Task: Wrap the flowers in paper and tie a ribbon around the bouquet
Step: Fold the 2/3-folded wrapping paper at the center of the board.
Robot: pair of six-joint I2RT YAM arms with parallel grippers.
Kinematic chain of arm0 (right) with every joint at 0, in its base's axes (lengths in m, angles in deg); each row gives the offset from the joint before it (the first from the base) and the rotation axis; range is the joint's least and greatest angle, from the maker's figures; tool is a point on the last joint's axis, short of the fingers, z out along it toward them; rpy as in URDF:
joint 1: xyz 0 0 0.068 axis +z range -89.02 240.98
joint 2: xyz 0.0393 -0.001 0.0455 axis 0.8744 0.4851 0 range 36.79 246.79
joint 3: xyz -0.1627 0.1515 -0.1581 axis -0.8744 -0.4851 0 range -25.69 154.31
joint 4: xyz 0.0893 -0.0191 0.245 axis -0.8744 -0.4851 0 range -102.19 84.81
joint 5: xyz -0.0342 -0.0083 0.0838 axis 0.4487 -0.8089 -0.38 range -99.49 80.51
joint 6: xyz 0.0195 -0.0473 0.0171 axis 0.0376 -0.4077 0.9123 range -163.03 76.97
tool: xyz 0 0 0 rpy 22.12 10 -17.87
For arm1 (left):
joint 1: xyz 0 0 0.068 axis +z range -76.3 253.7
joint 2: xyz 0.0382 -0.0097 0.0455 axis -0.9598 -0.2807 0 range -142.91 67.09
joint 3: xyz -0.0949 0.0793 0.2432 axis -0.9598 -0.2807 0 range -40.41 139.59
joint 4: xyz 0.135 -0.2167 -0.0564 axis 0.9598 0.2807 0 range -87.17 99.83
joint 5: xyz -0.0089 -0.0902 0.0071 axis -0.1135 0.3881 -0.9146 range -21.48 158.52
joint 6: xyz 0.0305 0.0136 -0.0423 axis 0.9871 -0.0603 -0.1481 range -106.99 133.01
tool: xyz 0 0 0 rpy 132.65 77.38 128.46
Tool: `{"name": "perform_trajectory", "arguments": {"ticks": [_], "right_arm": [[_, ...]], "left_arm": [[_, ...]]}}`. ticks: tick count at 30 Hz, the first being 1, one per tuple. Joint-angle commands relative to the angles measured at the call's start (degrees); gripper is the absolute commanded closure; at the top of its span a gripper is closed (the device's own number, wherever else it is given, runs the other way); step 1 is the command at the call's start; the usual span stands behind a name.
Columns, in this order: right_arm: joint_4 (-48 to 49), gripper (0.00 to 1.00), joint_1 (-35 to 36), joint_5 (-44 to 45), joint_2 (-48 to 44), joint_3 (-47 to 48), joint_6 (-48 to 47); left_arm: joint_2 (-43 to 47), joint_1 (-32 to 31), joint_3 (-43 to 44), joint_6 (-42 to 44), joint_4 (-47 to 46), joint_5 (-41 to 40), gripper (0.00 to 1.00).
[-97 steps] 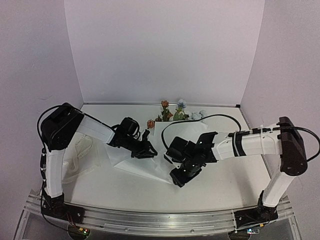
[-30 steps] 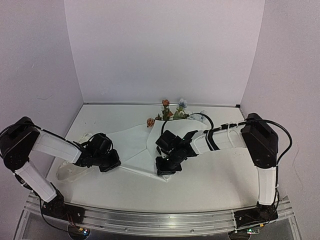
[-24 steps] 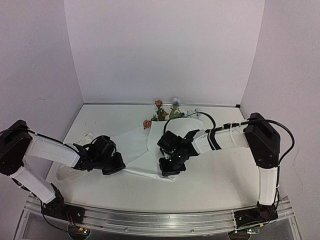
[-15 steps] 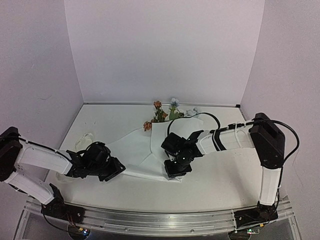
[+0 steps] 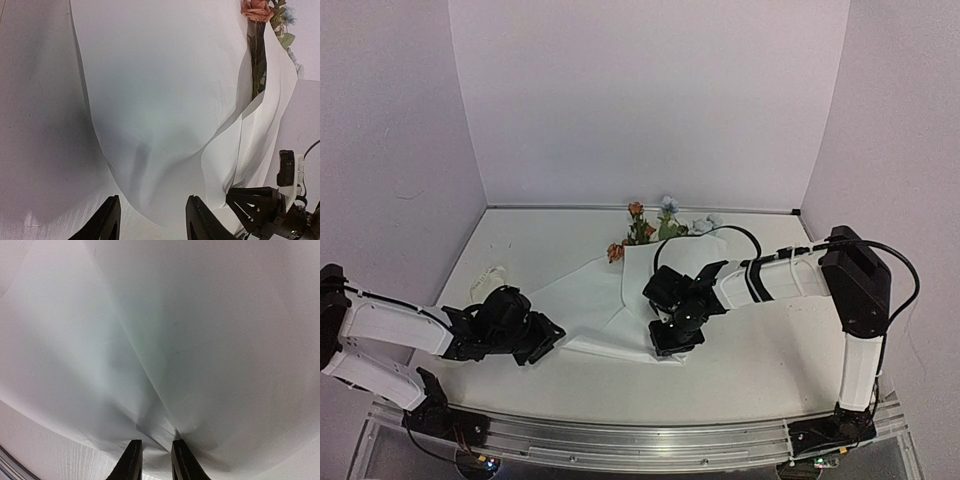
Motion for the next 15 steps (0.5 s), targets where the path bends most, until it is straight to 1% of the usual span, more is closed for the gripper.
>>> {"name": "perform_trajectory", "arguments": {"ticks": [1, 3, 5, 7, 10, 12, 15], "right_arm": [[-4.01, 0.76, 0.2, 1.2, 0.16, 0.29, -0.57], [-4.01, 0.76, 0.21, 1.23, 0.32, 0.33, -0.58], [-4.01, 0.76, 0.24, 1.27, 0.6, 0.29, -0.55], [-4.01, 0.76, 0.21, 1.19, 0.93, 0.38, -0.49], [-4.01, 0.75, 0.2, 1.04, 1.13, 0.41, -0.5], [-4.01, 0.74, 0.22, 1.04, 1.04, 0.41, -0.49], [-4.01, 0.74, 0.25, 0.96, 0.97, 0.43, -0.58]], "left_arm": [[6.0, 0.08, -1.22, -6.27, 3.34, -0.12, 0.55], [8.72, -0.57, -1.33, -6.55, 3.45, -0.6, 0.55], [8.28, -1.29, 0.33, -5.34, 3.66, 0.84, 0.58], [6.24, -2.59, 2.28, -4.68, 3.42, 2.24, 0.6], [1.31, -3.84, 2.87, -5.72, -0.97, 5.55, 0.62], [-1.61, -3.92, 3.26, -6.68, -2.52, 7.11, 0.61], [-3.33, -4.22, 2.64, -9.44, -4.51, 7.28, 0.59]]}}
